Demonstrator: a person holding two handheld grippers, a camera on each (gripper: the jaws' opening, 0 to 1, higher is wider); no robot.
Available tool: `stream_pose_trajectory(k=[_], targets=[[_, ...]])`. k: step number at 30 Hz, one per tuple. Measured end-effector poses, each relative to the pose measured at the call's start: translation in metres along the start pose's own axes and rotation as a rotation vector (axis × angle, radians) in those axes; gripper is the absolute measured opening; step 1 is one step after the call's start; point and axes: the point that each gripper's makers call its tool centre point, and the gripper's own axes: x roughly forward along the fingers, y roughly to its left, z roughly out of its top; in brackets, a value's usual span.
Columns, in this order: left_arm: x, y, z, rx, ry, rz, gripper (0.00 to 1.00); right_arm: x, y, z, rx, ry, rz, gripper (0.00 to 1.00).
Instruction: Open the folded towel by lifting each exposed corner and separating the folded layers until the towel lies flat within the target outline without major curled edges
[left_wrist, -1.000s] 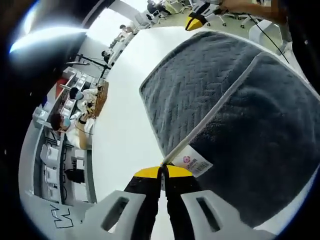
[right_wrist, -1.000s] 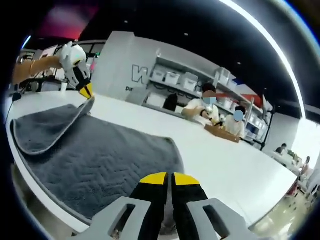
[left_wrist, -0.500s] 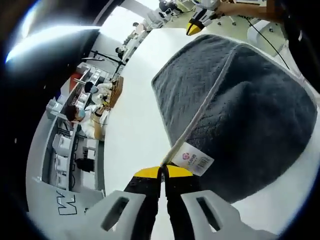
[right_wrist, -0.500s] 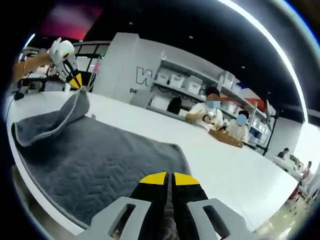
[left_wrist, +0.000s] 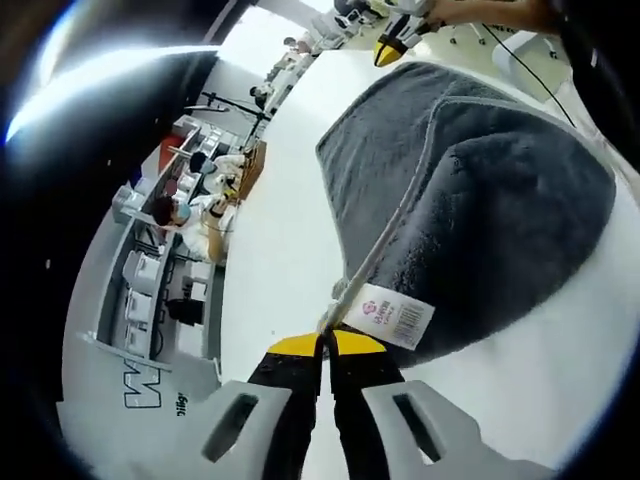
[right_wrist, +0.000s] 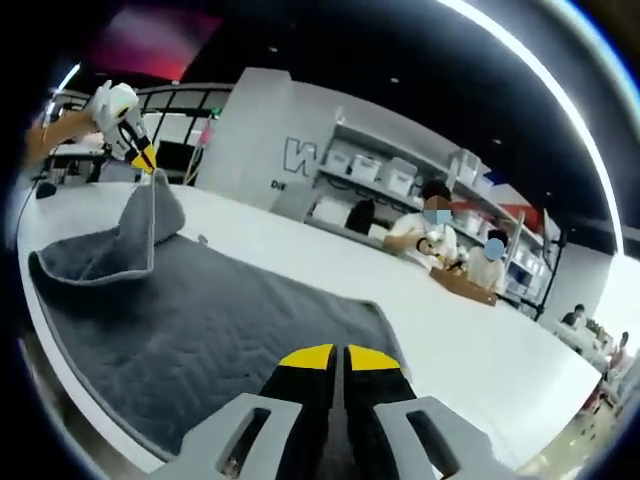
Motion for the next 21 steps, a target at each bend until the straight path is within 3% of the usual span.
stream_pose_trajectory(k=[9, 14, 21], targets=[[-0.012, -0.015, -0.022, -0.039, 0.016, 0.009, 0.02, 0.01, 0.057, 0.021, 0.116, -0.057, 0.172, 0.01], [-0.016, -0.021, -0.03, -0.054, 0.013, 0.017, 0.02, 0.011, 0.096, 0.036, 0.258, -0.084, 0.28, 0.11], [-0.018, -0.027, -0.038, -0.078, 0.002, 0.022, 0.02, 0.011, 0.145, 0.061, 0.403, -0.128, 0.443, 0.14]])
